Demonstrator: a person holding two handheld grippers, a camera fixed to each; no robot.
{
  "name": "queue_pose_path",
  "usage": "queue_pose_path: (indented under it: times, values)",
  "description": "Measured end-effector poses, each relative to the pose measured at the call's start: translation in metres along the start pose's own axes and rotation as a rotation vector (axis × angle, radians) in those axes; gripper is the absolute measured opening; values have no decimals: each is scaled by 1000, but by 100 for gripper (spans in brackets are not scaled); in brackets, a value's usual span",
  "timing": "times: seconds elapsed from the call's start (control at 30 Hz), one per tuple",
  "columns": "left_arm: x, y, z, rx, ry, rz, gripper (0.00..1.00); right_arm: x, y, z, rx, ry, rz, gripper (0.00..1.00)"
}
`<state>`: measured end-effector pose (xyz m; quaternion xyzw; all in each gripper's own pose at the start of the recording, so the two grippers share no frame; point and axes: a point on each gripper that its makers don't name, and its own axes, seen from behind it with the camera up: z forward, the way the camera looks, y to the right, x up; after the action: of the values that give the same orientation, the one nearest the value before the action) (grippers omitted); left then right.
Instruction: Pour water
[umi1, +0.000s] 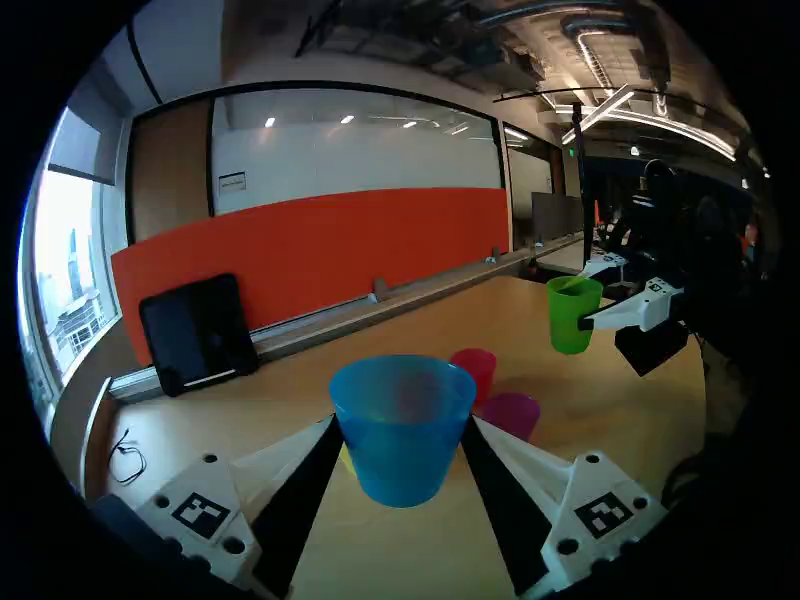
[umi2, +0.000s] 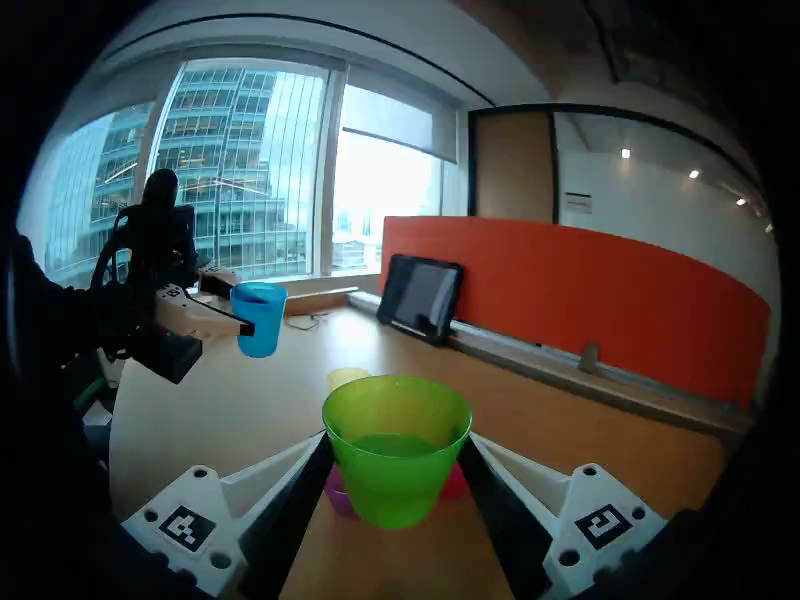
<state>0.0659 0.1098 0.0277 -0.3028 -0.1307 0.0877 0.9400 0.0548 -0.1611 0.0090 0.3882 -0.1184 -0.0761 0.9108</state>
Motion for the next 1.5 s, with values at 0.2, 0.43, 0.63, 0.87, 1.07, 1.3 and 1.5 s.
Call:
queue_pose_path:
  times: [0.2,0.43,0.63,0.87,1.07,1.3,1.5]
  values:
    - [-19,5,5,-17,-48,1,83,-17,-1,1,19,-51,4,88]
    - [-48,11,13,-39,-117,5,83,-38,-3,4,38,-111,3,88]
    - [-70,16,17,-58,-170,13,83,-53,-3,7,50,-154,4,88]
    - [-94,20,20,-79,-238,27,83,-68,-5,8,65,-195,10,89]
    - [-111,23,25,-87,-290,50,83,-79,-7,11,81,-228,5,88]
    - [-125,28,32,-106,-344,67,83,-89,-8,13,92,-262,-3,88]
    - [-134,28,37,-114,-371,70,83,-96,-9,14,98,-280,-5,88]
